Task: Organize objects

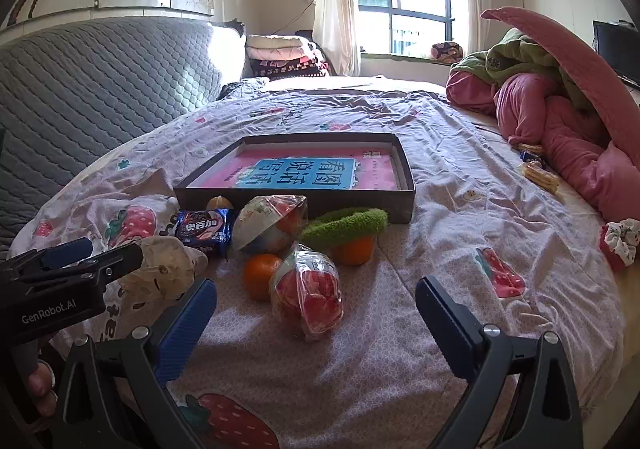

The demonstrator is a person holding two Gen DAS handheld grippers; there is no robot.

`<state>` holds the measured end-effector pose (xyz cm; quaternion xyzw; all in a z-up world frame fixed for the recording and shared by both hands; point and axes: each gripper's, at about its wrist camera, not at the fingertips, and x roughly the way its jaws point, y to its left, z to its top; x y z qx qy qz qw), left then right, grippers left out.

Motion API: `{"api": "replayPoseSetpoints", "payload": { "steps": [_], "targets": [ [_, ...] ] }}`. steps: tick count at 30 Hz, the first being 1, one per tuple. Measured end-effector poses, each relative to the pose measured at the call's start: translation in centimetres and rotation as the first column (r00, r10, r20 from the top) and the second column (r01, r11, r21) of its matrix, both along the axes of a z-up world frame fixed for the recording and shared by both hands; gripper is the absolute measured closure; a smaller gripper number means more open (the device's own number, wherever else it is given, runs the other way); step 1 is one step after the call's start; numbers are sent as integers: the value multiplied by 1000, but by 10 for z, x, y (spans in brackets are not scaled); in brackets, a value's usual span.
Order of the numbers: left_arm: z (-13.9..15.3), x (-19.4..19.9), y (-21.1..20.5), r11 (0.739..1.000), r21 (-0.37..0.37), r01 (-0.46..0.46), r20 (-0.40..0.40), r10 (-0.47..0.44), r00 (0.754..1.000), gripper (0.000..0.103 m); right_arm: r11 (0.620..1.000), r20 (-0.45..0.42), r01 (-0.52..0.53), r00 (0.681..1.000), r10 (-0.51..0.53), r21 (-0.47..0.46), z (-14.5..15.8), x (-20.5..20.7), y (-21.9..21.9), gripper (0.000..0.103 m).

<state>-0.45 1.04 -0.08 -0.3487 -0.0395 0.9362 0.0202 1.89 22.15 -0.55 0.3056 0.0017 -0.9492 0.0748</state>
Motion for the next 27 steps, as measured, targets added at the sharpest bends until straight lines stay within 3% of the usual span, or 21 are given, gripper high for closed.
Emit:
{"api": "replayPoseSetpoints", "payload": {
  "steps": [27],
  "targets": [
    [-2, 1, 5, 1000, -28, 10, -12, -10, 1000, 19, 1000, 2, 7, 1000, -7, -2, 1, 0, 0, 3]
  ]
}}
